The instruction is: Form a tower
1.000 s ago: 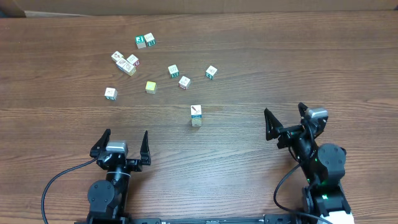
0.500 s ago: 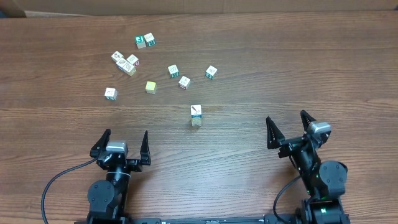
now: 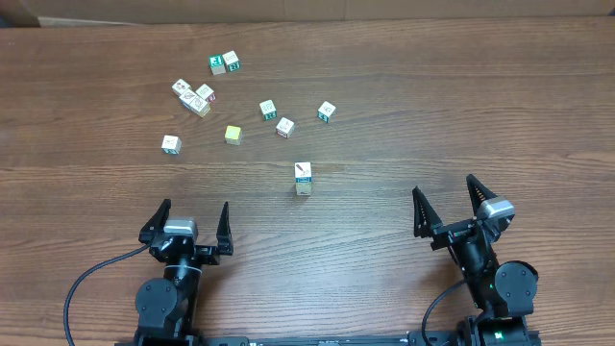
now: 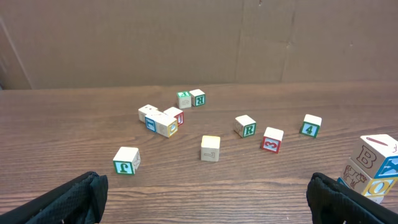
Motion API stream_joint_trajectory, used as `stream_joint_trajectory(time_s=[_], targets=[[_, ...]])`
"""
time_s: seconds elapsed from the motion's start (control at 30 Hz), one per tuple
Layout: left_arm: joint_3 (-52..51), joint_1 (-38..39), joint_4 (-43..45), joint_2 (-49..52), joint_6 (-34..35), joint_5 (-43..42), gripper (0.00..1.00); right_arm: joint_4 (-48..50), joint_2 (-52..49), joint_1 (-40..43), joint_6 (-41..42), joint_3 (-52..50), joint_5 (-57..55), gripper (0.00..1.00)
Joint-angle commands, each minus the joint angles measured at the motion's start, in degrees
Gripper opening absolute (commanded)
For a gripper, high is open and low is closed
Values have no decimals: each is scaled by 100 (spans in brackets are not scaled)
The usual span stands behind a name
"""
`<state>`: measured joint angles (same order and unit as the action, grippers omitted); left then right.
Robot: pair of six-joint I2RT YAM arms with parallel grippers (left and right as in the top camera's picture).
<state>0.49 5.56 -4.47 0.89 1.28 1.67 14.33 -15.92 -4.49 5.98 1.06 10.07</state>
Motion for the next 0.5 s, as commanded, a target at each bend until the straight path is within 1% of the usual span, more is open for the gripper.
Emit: stream_joint_trajectory(time_s=[0.0,0.3,0.47], targets=[[-20,-39,13,-63,-90,-68,100,-120,151,35,-26,-63,9,100],[-22,-39,13,-63,-90,-68,99,-1770,1235,35,-31,-63,-13,100],[-20,-39,13,-63,-90,-68,100,-1832,1541,33,-31,-61,-55,100]])
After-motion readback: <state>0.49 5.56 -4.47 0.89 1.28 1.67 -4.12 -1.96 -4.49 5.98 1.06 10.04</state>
